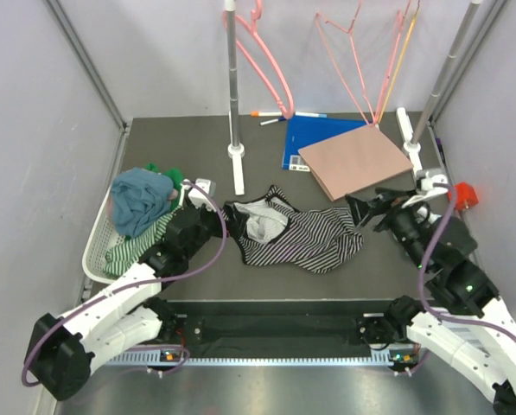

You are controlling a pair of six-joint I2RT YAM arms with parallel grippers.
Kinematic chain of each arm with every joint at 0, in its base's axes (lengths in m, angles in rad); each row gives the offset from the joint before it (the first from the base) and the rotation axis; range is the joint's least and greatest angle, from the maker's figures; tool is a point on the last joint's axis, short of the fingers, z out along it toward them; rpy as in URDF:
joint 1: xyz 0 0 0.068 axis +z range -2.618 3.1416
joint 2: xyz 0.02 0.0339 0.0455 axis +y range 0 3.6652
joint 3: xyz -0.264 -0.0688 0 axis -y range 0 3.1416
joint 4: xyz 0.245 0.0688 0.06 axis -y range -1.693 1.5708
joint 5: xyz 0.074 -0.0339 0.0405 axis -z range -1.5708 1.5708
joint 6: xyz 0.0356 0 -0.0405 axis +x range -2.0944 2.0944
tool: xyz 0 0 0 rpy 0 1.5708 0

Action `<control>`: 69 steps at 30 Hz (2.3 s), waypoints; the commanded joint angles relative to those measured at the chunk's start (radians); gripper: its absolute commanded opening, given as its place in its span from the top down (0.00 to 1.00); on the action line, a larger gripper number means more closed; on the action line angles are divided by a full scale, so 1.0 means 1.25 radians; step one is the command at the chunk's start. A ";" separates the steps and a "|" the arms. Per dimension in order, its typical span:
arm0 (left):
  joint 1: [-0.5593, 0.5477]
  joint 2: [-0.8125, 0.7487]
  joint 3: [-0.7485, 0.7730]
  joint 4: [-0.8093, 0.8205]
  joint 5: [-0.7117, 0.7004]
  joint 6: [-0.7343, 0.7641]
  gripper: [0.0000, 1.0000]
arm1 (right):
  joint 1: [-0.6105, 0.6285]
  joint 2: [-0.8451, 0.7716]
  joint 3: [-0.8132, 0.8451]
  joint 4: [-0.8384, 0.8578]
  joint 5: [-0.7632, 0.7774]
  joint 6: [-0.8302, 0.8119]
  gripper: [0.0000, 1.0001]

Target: Place the tank top on the hanger

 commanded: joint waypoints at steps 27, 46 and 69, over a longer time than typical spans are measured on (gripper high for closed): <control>-0.002 -0.101 -0.050 -0.104 0.023 -0.011 0.02 | 0.007 0.750 0.510 0.554 -0.143 -0.237 0.02; -0.002 -0.134 -0.050 -0.142 0.021 -0.003 0.02 | 0.010 0.897 0.636 0.554 -0.066 -0.214 1.00; -0.002 -0.092 -0.059 -0.116 0.016 0.021 0.02 | 0.019 0.670 0.465 0.602 0.031 -0.210 1.00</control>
